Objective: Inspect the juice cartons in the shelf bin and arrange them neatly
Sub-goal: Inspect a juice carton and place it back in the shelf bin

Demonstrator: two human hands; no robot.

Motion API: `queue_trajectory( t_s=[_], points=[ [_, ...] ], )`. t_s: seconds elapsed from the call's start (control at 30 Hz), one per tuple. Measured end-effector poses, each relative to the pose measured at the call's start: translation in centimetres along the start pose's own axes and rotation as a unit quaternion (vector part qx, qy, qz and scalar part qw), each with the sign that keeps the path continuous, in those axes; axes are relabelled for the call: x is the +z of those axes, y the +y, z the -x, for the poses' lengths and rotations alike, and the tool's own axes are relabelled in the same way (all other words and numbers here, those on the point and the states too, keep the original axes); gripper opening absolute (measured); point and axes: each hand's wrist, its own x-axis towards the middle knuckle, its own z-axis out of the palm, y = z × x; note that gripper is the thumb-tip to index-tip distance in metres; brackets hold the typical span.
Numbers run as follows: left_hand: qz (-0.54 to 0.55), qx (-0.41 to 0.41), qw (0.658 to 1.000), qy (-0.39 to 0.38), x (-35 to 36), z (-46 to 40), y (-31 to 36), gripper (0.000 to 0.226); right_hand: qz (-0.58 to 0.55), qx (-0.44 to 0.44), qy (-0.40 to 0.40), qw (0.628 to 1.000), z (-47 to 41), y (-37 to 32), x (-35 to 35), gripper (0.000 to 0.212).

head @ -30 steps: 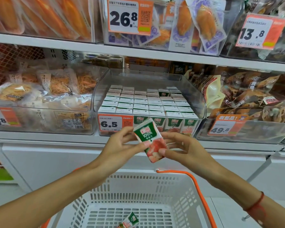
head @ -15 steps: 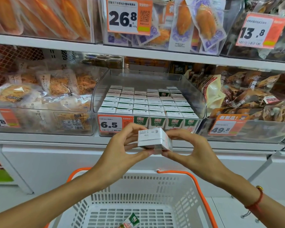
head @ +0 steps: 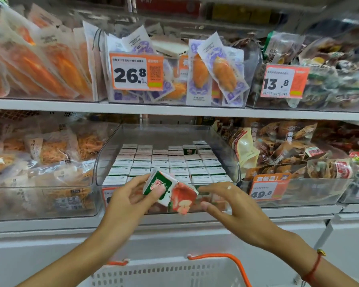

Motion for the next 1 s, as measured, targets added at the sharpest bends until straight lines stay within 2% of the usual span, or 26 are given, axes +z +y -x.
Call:
queue_trajectory(
  t_s=[0.1, 0.23, 0.37, 0.47, 0.6, 0.7, 0.8, 0.93, 1.0],
  points=[
    [0.005, -0.014, 0.999, 0.050, 0.8, -4.1, 0.6, 0.027, 0.070, -0.005, 0.033, 0.997, -1.3, 3.0, -0.6, 0.042],
    [-0.032, 0.025, 0.997, 0.062, 3.0, -10.1, 1.0, 0.030, 0.156, -0.030, 0.053, 0.986, -2.6, 4.9, 0.2, 0.029],
    [-0.144, 0.074, 0.985, 0.057, 5.1, -15.2, -0.2, 0.028, 0.167, -0.058, 0.101, 0.979, -3.1, 4.9, 1.3, 0.032],
    [-0.272, 0.114, 0.953, 0.069, 6.1, -17.9, -1.2, 0.046, 0.162, -0.053, 0.098, 0.981, -3.4, 4.9, 1.4, 0.036],
    [-0.363, 0.143, 0.921, -0.016, 6.3, -20.0, -2.0, 0.052, 0.150, -0.039, 0.090, 0.984, -3.6, 5.0, 1.7, 0.039],
    [-0.422, 0.189, 0.882, -0.092, 6.0, -21.4, -1.8, 0.050, 0.144, -0.037, 0.091, 0.985, -3.8, 5.3, 1.9, 0.039],
    [-0.452, 0.187, 0.859, -0.152, 6.3, -22.9, -0.8, 0.048, 0.148, -0.038, 0.096, 0.984, -3.9, 5.4, 2.0, 0.040],
    [-0.486, 0.175, 0.840, -0.162, 7.6, -24.3, -0.1, 0.048, 0.147, -0.036, 0.091, 0.984, -3.8, 5.4, 2.0, 0.039],
    [-0.484, 0.159, 0.845, -0.164, 8.1, -24.6, -0.1, 0.048, 0.145, -0.037, 0.091, 0.985, -3.7, 5.5, 2.0, 0.039]
  ],
)
